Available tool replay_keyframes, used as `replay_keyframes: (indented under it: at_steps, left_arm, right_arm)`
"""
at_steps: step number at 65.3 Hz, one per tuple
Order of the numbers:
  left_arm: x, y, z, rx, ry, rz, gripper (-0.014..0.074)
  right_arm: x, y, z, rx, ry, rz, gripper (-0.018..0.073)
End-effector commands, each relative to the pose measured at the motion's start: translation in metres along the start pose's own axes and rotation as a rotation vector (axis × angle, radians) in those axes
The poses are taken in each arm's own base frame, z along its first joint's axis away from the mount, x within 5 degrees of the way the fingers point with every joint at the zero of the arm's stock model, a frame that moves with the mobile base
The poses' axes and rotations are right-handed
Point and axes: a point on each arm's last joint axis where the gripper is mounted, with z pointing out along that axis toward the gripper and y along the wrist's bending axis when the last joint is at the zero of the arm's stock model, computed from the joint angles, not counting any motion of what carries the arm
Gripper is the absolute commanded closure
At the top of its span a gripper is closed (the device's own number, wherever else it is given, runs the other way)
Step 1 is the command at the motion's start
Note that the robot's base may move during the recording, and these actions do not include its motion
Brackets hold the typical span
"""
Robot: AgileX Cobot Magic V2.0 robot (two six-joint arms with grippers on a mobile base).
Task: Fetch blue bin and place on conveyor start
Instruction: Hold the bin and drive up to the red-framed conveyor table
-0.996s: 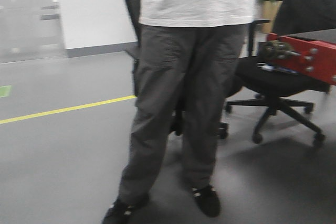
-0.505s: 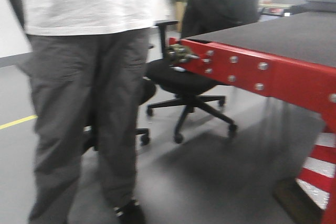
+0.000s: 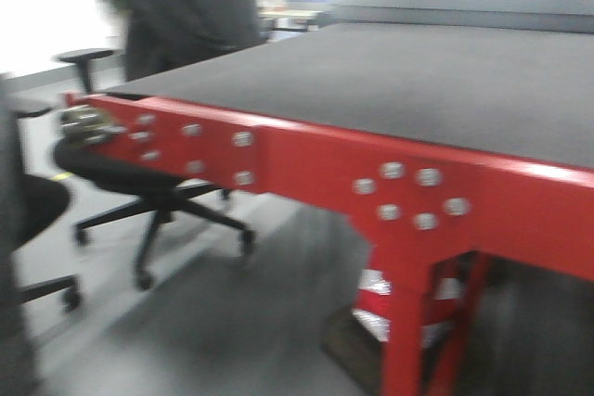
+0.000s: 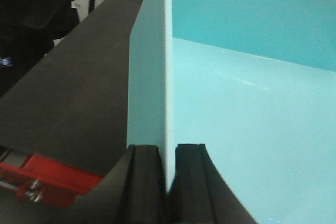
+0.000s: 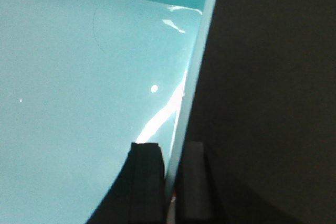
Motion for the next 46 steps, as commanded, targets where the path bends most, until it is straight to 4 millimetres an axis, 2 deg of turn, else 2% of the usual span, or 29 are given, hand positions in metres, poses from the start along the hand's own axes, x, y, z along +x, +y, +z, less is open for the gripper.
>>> replay_keyframes:
  at_steps: [1,46]
  left_arm:
    - [-0.01,0.0003,-0.0075,0.003,-0.085,0.01,0.0707]
    - [-0.01,0.0003,-0.0075,0.003,-0.085,0.01,0.0707]
  right_arm:
    - [-0.0051,-0.0043,-0.0056,0.04,-0.043,-0.046,0.0711]
    - [-0.0051,-0.0043,-0.0056,0.04,-0.043,-0.046,0.0711]
